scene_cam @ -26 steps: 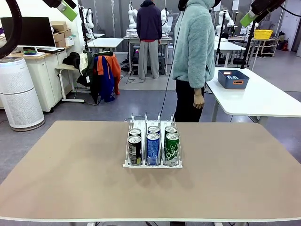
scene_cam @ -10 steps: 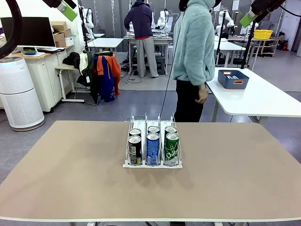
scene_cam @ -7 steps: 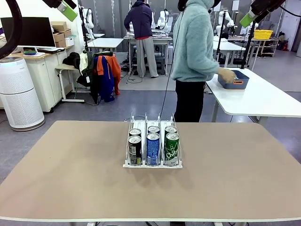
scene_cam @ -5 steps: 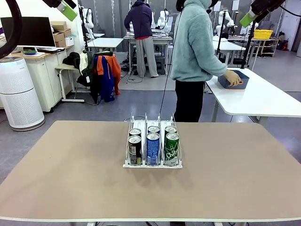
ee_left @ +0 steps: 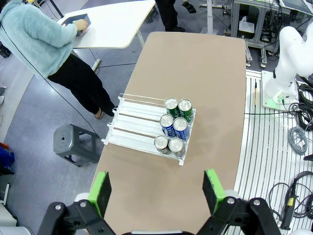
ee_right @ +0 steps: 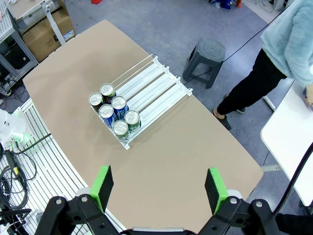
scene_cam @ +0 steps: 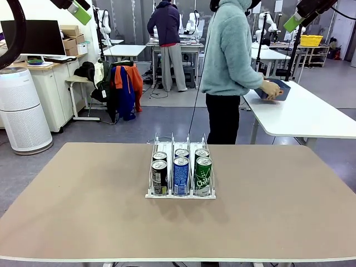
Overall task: Fill the beverage cans into the dispenser.
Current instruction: Pick up the Pepsi coke handed by the human.
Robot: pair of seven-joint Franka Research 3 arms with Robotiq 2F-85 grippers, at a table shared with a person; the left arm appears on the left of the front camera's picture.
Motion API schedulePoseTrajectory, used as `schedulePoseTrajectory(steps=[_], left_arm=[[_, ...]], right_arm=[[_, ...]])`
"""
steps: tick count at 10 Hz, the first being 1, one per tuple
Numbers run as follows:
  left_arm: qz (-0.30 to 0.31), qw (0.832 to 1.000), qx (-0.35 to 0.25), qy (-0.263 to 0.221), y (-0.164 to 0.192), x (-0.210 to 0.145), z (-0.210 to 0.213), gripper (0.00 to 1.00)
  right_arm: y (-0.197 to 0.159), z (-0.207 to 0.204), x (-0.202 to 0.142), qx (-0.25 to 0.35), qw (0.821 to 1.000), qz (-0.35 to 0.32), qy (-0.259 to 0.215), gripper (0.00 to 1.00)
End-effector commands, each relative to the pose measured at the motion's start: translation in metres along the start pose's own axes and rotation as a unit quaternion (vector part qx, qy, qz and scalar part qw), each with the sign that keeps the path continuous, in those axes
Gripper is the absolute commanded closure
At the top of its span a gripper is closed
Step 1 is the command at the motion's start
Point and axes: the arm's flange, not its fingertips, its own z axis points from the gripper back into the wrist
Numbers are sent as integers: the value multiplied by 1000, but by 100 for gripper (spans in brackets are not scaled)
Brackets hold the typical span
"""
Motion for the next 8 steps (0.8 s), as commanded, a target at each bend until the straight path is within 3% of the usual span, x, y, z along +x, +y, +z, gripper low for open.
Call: schedulePoseTrajectory(steps=[1, 8], left_arm=[[2, 1000, -6, -7, 0, -1, 1, 0], [2, 1000, -6, -7, 0, -1, 1, 0]], right_arm=[[0, 1, 0, 0, 1000, -4, -1, 0], [0, 1, 0, 0, 1000, -4, -1, 0]])
